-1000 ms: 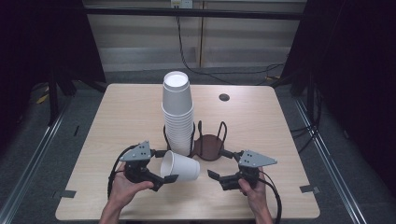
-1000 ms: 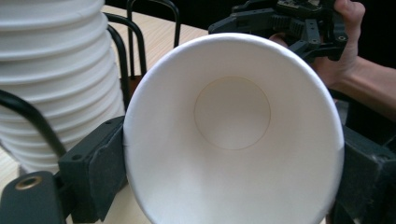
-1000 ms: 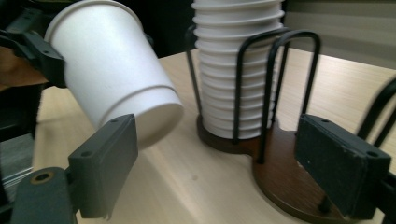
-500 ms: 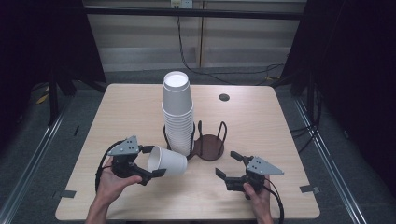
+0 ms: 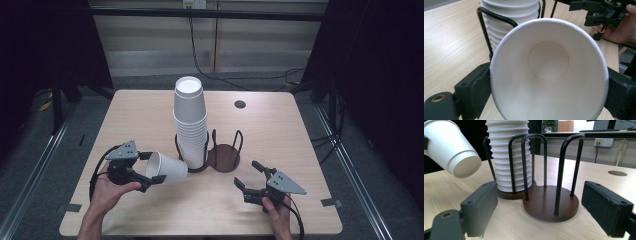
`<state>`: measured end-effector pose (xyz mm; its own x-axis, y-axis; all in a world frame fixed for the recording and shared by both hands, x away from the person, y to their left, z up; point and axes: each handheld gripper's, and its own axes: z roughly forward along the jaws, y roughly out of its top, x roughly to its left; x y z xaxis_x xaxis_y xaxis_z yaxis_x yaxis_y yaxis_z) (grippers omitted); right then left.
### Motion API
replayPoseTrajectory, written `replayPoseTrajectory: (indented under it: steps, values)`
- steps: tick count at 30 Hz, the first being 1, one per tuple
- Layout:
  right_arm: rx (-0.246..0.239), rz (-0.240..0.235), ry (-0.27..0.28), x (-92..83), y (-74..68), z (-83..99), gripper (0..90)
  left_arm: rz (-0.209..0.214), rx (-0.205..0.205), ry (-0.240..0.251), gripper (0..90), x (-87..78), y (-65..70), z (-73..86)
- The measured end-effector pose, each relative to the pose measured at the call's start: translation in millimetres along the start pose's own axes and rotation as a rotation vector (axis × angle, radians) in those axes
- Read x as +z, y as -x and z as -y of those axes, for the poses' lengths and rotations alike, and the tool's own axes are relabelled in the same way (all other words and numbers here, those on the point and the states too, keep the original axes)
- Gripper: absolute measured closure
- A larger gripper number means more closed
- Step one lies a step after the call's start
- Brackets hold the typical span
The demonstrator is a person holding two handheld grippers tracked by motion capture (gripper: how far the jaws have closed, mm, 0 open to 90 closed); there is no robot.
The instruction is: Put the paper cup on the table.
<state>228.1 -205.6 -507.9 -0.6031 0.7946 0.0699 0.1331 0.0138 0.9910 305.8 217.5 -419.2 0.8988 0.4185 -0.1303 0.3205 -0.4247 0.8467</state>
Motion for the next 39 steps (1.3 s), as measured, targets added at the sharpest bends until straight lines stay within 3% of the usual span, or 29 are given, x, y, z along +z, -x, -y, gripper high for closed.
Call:
replayPoseTrajectory:
  steps: [5,10,11,13,15,20,28,32,33,36,37,39]
  values:
    - [-0.012,-0.006,0.028,-1.9,-0.6,1.1,12.9,-0.039,-0.009,-0.059,9.6,-0.9,-7.3,-6.3]
    - [-0.008,-0.011,0.078,-6.5,0.0,3.2,12.9,-0.061,-0.014,-0.079,9.4,-3.8,-14.3,-6.5]
    - [-0.038,-0.016,0.082,-6.8,-2.3,3.6,12.9,-0.066,-0.021,-0.08,9.4,-3.8,-16.0,-6.5]
    - [-0.027,-0.008,0.101,-8.4,-1.6,4.3,12.9,-0.097,-0.016,-0.125,9.2,-3.3,-21.8,-8.4]
    - [-0.039,-0.012,0.106,-8.9,-2.2,4.6,13.1,-0.108,-0.02,-0.136,9.2,-3.8,-25.8,-10.0]
    - [-0.045,-0.013,0.109,-9.0,-2.4,4.8,13.2,-0.149,-0.009,-0.166,9.1,-8.4,-35.1,-14.6]
    - [-0.045,-0.013,0.111,-9.3,-2.6,4.9,13.1,-0.185,-0.038,-0.193,9.2,-12.9,-53.3,-19.9]
    - [-0.044,-0.012,0.11,-9.2,-2.6,4.9,13.3,-0.196,-0.036,-0.256,9.2,-5.3,-55.5,-27.7]
    - [-0.044,-0.012,0.109,-9.2,-2.5,4.9,13.3,-0.22,-0.029,-0.265,9.2,-3.6,-57.3,-29.5]
    - [-0.045,-0.012,0.109,-9.1,-2.4,4.8,13.6,-0.21,-0.039,-0.283,9.2,-0.2,-60.8,-33.5]
    - [-0.045,-0.013,0.109,-9.1,-2.4,4.8,13.7,-0.22,-0.022,-0.325,9.1,5.4,-61.3,-36.6]
    - [-0.045,-0.015,0.109,-9.1,-2.4,4.8,13.7,-0.226,-0.039,-0.33,8.9,8.2,-61.3,-37.4]
